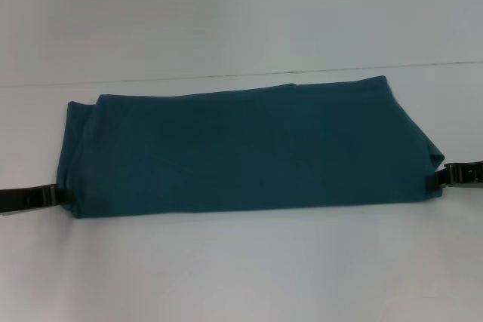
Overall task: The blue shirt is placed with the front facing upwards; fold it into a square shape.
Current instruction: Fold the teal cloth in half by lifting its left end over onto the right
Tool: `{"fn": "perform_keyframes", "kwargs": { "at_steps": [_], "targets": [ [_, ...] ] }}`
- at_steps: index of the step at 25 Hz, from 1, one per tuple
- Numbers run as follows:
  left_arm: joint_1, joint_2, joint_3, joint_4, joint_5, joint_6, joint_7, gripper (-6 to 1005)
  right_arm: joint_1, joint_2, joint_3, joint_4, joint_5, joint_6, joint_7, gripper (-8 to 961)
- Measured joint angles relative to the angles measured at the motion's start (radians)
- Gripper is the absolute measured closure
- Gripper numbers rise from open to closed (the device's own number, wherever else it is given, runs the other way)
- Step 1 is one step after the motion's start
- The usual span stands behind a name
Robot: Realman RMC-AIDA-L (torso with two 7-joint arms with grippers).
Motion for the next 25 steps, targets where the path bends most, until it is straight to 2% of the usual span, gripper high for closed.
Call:
{"fn": "perform_keyframes", "kwargs": {
  "at_steps": [11, 18, 25],
  "targets": [
    [0.031, -0.004, -0.009, 0.028, -0.033, 0.063, 0.035, 971, -0.023, 0.002, 0.005, -0.020, 0.008, -0.044, -0.029, 920],
    [0.070, -0.010, -0.011, 0.065, -0.076, 0.108, 0.051, 970, -0.070, 0.048, 0.007, -0.167, 0.009, -0.123, -0.034, 919],
    [0.092, -0.017, -0.028, 0.073, -0.076, 0.146, 0.068, 970, -0.099, 0.060, 0.010, -0.186, 0.009, -0.172, -0.048, 917]
  ]
}}
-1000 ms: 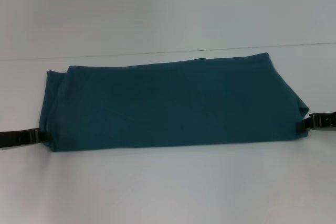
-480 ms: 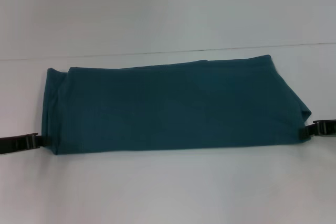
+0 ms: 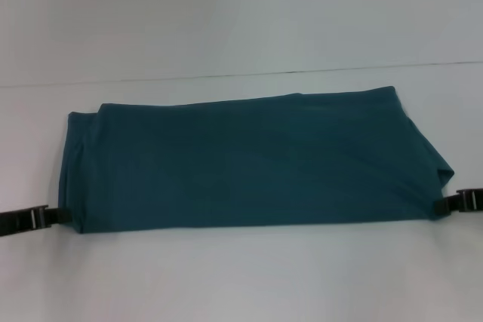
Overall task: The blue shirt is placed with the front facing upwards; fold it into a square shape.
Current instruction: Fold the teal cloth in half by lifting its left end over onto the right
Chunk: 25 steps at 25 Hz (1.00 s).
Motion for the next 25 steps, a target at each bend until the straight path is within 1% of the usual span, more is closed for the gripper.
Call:
{"fn": "perform_keyframes", "kwargs": {
  "at_steps": [8, 9, 10, 15, 18, 25],
  "targets": [
    [0.043, -0.011, -0.052, 0.016, -0.013, 0.070, 0.046, 970, -0.029, 0.017, 0.000, -0.004, 0.003, -0.031, -0.032, 910],
    [0.049, -0.013, -0.058, 0.018, -0.017, 0.081, 0.052, 970, -0.040, 0.024, 0.000, -0.019, 0.004, -0.043, -0.036, 909],
    [0.054, -0.014, -0.064, 0.021, -0.020, 0.090, 0.057, 970, -0.040, 0.024, 0.000, -0.019, 0.004, -0.043, -0.036, 908],
    [0.076, -0.024, -0.077, 0.042, -0.025, 0.131, 0.072, 970, -0.075, 0.054, 0.001, -0.107, 0.005, -0.085, -0.037, 904],
    [0.082, -0.025, -0.086, 0.056, -0.030, 0.156, 0.073, 969, -0.091, 0.066, 0.001, -0.138, 0.005, -0.107, -0.037, 902],
    [0.090, -0.026, -0.099, 0.079, -0.039, 0.185, 0.074, 969, -0.102, 0.072, 0.001, -0.142, 0.013, -0.115, -0.037, 896]
  ]
}}
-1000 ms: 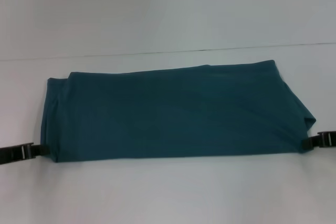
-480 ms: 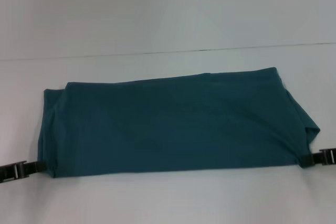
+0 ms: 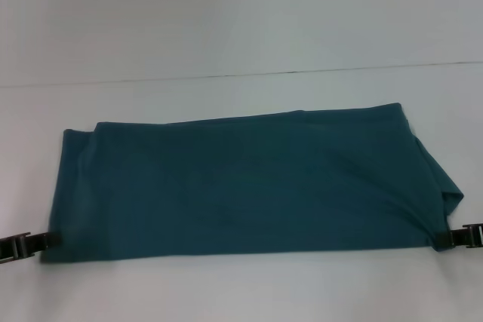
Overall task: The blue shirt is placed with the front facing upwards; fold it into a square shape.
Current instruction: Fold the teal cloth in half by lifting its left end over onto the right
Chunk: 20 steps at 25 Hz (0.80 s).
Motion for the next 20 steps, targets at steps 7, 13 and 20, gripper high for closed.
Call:
{"fn": "perform_keyframes", "kwargs": {
  "at_steps": [7, 13, 20],
  "targets": [
    [-0.009, 0.004, -0.002, -0.003, -0.010, 0.017, 0.001, 969, 0.006, -0.011, 0.010, 0.004, 0.006, -0.002, 0.010, 890],
    [-0.015, 0.006, -0.005, -0.001, -0.034, 0.035, 0.000, 883, 0.012, -0.027, 0.015, 0.001, 0.034, -0.015, 0.001, 846],
    [-0.016, 0.011, -0.033, 0.009, -0.092, 0.045, -0.001, 645, 0.027, -0.037, 0.004, -0.003, 0.045, -0.019, -0.011, 682]
  ]
}}
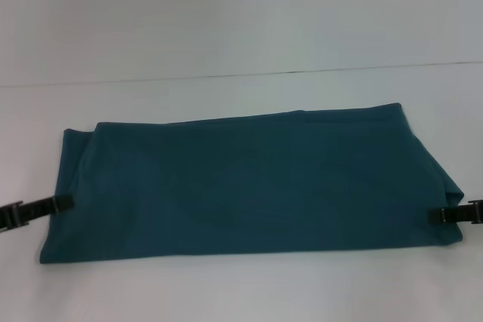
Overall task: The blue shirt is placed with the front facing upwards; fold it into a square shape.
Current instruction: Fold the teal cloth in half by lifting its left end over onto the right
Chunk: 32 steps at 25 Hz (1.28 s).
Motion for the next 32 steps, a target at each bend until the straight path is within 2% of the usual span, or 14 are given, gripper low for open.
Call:
{"fn": "perform_keyframes", "kwargs": {
  "at_steps": [5, 11, 15, 19, 22, 25, 28, 32],
  "targets": [
    [-0.008, 0.004, -0.007, 0.003, -0.042, 0.007, -0.005, 493, 0.010, -0.010, 0.004, -0.001, -0.001, -0.002, -0.004, 477],
    [-0.025, 0.009, -0.007, -0.001, -0.104, -0.003, -0.005, 328, 0.018, -0.034, 0.014, -0.012, 0.012, 0.027, 0.000, 195],
    [-0.046, 0.013, -0.005, -0.010, -0.149, -0.023, -0.001, 327, 0.018, -0.037, 0.024, -0.037, 0.057, 0.089, -0.016, 25],
    [-0.067, 0.014, 0.000, -0.042, -0.220, -0.065, 0.021, 328, 0.008, -0.029, 0.047, -0.029, 0.235, 0.152, -0.124, 28],
    [-0.095, 0.017, 0.003, -0.083, -0.240, -0.121, 0.049, 328, 0.005, -0.026, 0.090, 0.053, 0.436, 0.175, -0.289, 29],
    [-0.126, 0.026, 0.030, -0.127, -0.235, -0.208, 0.056, 328, 0.008, -0.042, 0.097, 0.164, 0.587, 0.156, -0.452, 30],
    [-0.153, 0.034, 0.093, -0.146, -0.200, -0.275, 0.026, 327, 0.022, -0.053, 0.092, 0.234, 0.635, 0.127, -0.563, 31],
    [-0.186, 0.041, 0.157, -0.131, -0.104, -0.342, -0.096, 327, 0.028, -0.050, 0.090, 0.255, 0.634, 0.116, -0.622, 33]
  ]
}}
